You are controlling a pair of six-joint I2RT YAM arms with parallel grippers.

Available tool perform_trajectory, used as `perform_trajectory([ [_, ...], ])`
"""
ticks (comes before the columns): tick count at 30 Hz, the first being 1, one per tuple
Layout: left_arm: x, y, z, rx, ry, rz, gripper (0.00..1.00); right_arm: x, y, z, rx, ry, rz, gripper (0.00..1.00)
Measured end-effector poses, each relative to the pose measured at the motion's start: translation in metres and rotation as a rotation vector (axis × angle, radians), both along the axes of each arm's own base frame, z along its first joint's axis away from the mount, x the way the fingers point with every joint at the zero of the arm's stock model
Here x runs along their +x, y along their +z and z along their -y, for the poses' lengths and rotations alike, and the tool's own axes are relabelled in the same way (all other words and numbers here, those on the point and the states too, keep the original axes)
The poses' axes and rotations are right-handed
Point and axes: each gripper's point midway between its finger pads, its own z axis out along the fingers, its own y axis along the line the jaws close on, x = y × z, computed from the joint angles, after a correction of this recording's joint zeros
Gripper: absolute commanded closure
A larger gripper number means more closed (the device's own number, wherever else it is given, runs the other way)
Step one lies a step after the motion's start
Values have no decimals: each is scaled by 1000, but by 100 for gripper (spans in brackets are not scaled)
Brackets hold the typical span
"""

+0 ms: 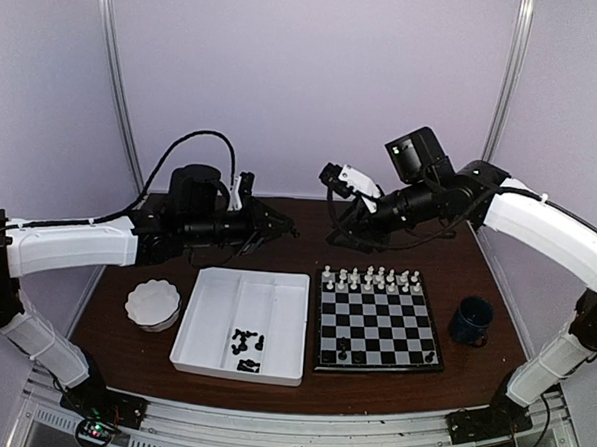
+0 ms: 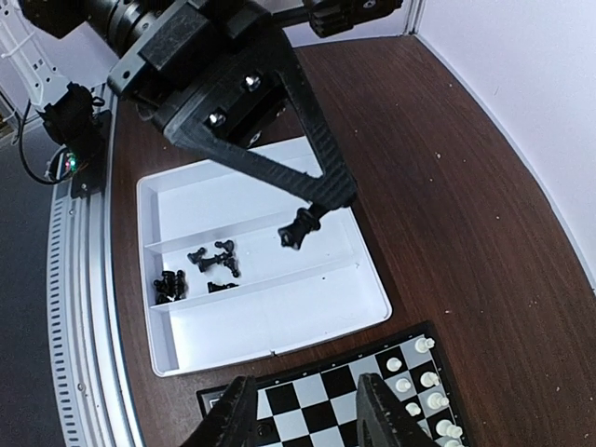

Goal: Set up the chess pieces on the board
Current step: Pass from the left arm to the right

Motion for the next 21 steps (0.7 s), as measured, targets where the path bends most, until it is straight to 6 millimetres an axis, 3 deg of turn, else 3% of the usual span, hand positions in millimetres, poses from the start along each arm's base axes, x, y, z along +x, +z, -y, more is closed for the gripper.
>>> perform_trajectory([
  [8, 1, 5, 2, -87, 24, -50, 91, 16, 15, -26, 24, -54, 24, 59],
  [12, 1, 11, 3, -119, 26, -53, 91, 15, 25, -39, 38, -53, 57, 58],
  [21, -1, 3, 2, -164, 39, -97, 91, 8, 10, -59, -19, -57, 84, 61],
])
